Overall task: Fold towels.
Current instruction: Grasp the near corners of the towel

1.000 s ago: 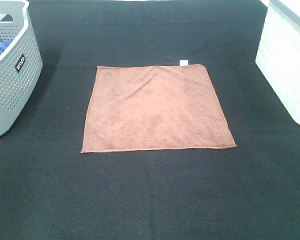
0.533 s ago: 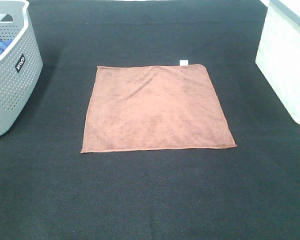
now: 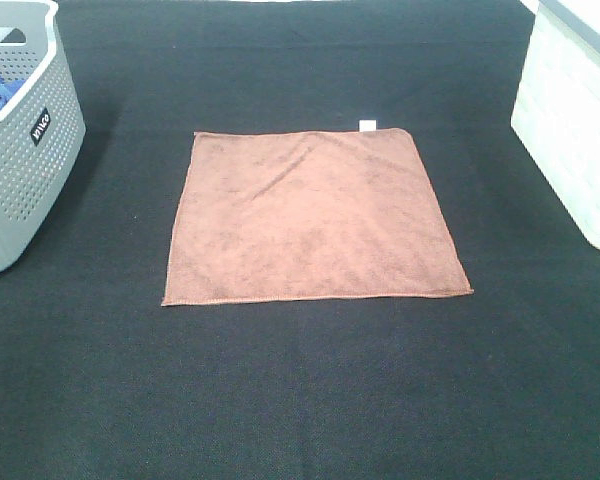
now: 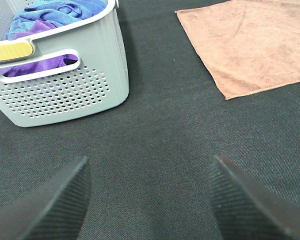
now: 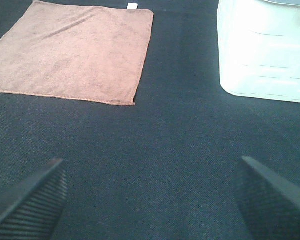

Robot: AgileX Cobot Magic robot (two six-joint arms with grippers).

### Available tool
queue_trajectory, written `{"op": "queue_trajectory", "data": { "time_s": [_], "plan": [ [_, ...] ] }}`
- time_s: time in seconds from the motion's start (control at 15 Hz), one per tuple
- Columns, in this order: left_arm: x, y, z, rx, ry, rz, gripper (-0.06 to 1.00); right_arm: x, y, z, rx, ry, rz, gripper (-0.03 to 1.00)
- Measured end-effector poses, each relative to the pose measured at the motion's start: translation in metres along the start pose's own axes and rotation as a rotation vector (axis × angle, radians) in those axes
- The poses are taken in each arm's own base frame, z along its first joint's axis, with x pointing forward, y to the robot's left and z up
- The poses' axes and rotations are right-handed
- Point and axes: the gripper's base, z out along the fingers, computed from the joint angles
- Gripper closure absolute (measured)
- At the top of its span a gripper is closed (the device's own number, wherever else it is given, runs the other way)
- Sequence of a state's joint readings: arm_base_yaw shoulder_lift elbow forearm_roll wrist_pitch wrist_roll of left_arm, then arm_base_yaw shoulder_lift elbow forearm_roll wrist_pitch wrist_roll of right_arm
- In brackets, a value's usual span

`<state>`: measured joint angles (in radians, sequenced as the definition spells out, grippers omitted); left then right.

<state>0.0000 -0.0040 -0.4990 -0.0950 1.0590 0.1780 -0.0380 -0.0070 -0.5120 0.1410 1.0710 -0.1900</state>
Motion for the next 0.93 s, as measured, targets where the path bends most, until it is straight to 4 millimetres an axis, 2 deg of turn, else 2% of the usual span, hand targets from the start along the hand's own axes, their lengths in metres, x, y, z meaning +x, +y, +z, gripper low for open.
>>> {"op": "queue_trajectory", "data": {
  "time_s": [0.93],
  "plan": [
    [0.0,0.0,0.0,0.0,0.0,0.0,0.3,0.0,0.0,0.0,0.0,0.0,0.0,0.12]
  ]
}}
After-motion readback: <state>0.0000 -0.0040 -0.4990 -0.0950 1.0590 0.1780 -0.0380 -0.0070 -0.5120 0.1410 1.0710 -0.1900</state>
